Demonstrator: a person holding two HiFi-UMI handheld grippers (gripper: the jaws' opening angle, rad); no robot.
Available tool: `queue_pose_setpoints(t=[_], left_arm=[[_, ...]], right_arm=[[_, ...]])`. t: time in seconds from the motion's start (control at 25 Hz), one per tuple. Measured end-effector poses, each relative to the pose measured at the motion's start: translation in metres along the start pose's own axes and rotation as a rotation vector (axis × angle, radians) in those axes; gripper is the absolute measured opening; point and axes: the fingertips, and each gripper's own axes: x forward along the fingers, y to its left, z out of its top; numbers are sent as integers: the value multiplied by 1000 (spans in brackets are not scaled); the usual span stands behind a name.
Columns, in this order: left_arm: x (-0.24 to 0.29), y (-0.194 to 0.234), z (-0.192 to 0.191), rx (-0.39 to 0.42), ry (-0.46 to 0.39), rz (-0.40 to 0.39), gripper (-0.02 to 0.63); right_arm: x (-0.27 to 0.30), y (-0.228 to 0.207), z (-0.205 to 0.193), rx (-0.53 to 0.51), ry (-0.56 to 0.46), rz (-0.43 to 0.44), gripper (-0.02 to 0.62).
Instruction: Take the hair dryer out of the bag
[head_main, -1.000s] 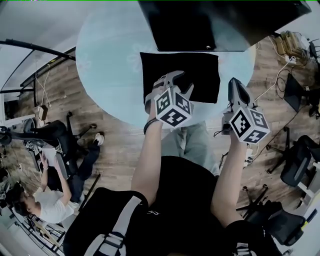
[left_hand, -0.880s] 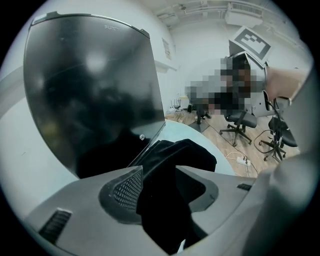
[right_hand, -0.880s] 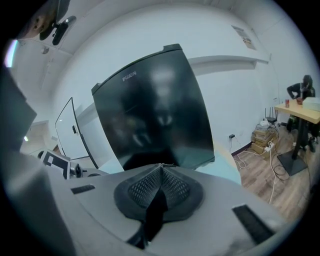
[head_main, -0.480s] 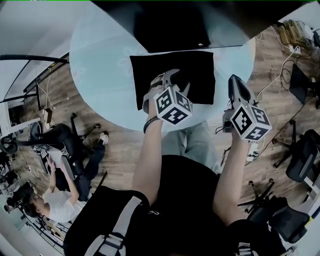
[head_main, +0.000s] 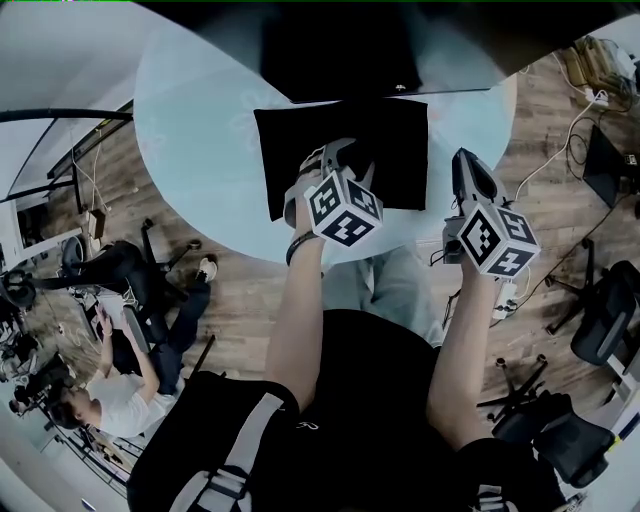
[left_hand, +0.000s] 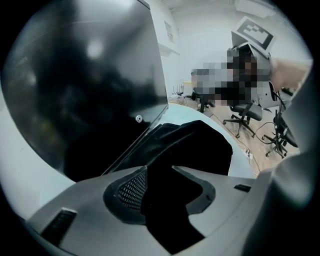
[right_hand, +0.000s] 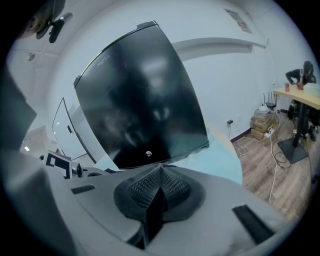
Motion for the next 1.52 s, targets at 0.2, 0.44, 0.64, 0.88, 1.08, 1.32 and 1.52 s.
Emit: queue_pose_setpoints(t=[0.2,0.44,0.64,0.88,1.08,1.32,1.52], left_arm=[[-4,-2,-4,-19,-4,10,114],[-15,7,3,-65,-47,51,12],[-30,20,2,-115,-84,76,12],[-54,38,2,-184,-148,126,12],[-68,50,0,-254,-193,154,12],[-72,57,-5,-283,-190,178,12],[-72,59,-4,-299,-192,179,12]], right_arm=[[3,4,-10,-6,22,18,3],[3,8,-10,-17,31,32,3],[6,23,-12,-36,40,51,3],[6,36,-18,-87,82,48,3],[9,46,-43,-117,198,71,5],[16,53,-70,-118,297,113,80],[26,58,-91,-135,380,132,107]])
